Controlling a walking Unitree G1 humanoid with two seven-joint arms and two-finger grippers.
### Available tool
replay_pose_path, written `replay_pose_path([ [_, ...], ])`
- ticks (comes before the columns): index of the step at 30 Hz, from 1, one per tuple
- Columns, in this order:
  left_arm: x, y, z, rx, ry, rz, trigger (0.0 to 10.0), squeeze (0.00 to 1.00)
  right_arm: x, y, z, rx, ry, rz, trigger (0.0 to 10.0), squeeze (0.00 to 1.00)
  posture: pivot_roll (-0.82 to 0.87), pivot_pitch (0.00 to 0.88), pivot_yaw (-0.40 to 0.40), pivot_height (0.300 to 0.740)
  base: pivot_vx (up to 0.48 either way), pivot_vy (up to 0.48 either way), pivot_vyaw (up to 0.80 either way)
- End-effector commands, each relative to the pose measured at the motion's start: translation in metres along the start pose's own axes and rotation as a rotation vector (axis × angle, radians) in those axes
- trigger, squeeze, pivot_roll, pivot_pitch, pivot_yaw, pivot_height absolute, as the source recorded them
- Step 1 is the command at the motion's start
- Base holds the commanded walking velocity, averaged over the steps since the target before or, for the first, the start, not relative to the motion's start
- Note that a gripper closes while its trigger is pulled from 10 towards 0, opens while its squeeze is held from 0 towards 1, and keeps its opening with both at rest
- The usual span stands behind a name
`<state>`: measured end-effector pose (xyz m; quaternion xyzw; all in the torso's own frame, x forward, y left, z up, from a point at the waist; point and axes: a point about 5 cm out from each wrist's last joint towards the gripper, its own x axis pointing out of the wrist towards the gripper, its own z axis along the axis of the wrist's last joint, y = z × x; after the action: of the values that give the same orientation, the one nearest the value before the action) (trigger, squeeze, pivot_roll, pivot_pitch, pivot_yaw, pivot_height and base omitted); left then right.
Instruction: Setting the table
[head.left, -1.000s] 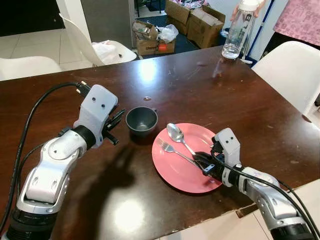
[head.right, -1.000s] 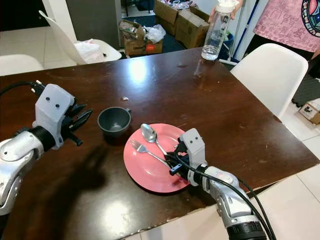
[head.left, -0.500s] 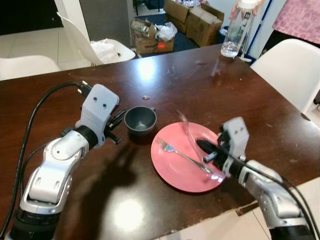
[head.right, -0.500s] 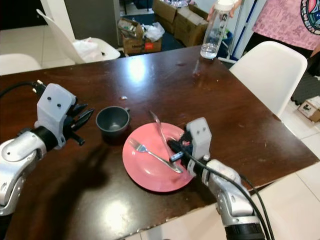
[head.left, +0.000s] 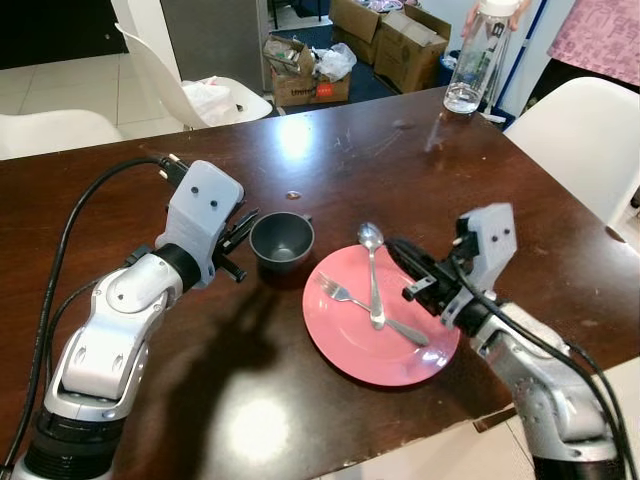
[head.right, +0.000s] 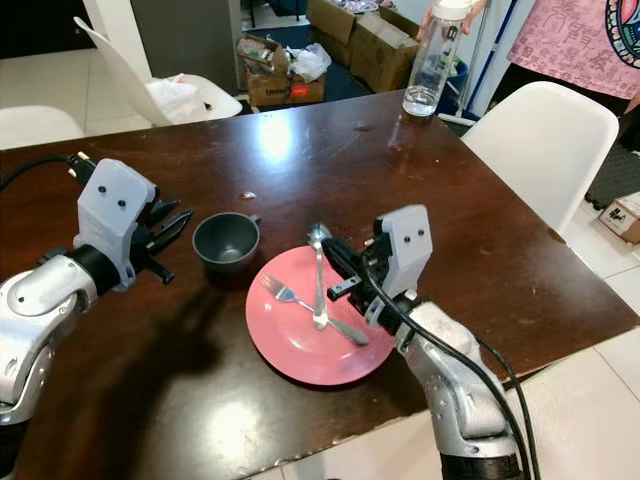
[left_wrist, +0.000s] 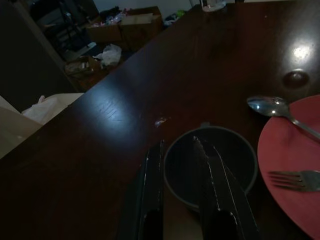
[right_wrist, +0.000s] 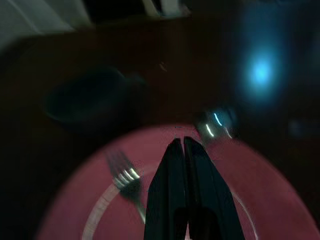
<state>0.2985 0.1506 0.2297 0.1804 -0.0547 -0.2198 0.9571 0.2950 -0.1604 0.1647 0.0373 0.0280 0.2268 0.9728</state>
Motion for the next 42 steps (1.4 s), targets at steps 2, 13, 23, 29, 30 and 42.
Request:
replay_pose_path([
  [2, 0.0, -0.005, -0.005, -0.016, 0.026, -0.016, 10.0, 0.0, 0.004, -0.02, -0.02, 0.083, 0.072, -0.129, 10.0, 1.0, -0.03, 0.094, 0.093, 0.74, 0.0, 0.0, 0.0],
  [13, 0.0, -0.002, 0.001, -0.002, 0.019, -0.021, 10.0, 0.0, 0.047, -0.03, -0.009, 0.269, 0.069, -0.079, 10.0, 1.0, 0.01, 0.118, 0.091, 0.74, 0.0, 0.0, 0.0],
  [23, -0.03, -0.012, 0.006, 0.085, 0.044, -0.353, 10.0, 0.0, 0.065, -0.012, -0.025, 0.242, 0.253, 0.052, 10.0, 0.0, 0.03, 0.133, 0.063, 0.74, 0.0, 0.0, 0.0],
  [29, -0.017, -0.028, 0.003, 0.047, 0.029, -0.372, 10.0, 0.0, 0.066, -0.016, -0.044, 0.226, 0.331, -0.023, 10.0, 0.0, 0.02, 0.127, 0.063, 0.74, 0.0, 0.0, 0.0],
  [30, -0.015, -0.03, 0.003, 0.043, 0.027, -0.369, 10.0, 0.0, 0.066, -0.016, -0.045, 0.233, 0.331, -0.026, 10.0, 0.0, 0.02, 0.127, 0.063, 0.74, 0.0, 0.0, 0.0],
  [42, -0.008, -0.045, 0.005, 0.011, 0.001, -0.374, 10.0, 0.0, 0.072, 0.003, -0.059, 0.188, 0.458, 0.136, 0.2, 0.0, 0.02, 0.124, 0.036, 0.74, 0.0, 0.0, 0.0],
])
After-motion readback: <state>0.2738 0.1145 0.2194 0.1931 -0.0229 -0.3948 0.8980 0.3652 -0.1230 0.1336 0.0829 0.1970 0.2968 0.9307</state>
